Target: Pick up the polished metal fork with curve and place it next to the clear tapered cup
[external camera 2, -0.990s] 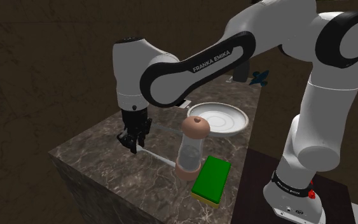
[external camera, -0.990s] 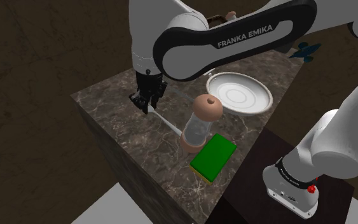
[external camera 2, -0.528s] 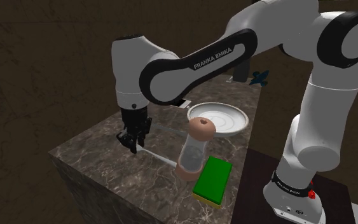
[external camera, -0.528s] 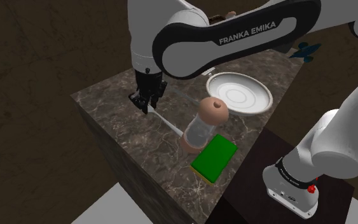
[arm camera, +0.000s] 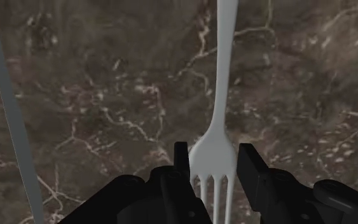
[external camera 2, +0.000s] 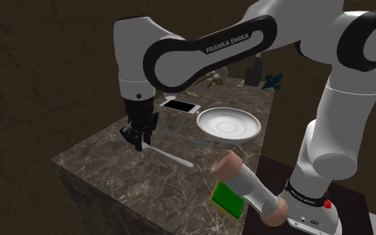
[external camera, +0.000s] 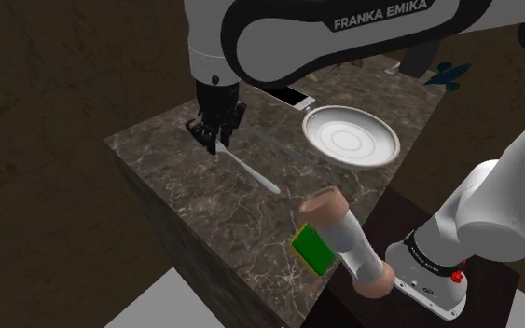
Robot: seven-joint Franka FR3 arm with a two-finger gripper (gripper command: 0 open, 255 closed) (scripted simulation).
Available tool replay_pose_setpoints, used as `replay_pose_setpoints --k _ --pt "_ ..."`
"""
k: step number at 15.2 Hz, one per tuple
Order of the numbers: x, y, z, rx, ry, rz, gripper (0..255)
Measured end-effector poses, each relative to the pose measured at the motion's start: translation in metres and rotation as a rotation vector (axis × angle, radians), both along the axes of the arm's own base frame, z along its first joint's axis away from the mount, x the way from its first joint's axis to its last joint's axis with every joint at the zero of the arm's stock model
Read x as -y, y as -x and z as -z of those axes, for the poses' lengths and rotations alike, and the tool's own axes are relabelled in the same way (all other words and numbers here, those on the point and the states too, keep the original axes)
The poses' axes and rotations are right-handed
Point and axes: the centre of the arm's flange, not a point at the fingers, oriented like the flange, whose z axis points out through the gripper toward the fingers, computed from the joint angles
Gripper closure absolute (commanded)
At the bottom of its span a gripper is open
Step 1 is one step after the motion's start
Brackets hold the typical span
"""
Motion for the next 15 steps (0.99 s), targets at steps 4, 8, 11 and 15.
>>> replay_pose_setpoints --k 4,8,11,15 --pt "-0.001 0.0 -0.022 0.0 0.0 0.0 255" --pt "-0.001 -0.001 -0.043 0.0 0.0 0.0 255" --pt "-0.001 0.0 -0.058 0.0 0.0 0.0 255" --pt "-0.001 0.0 -0.079 0.0 0.0 0.0 255"
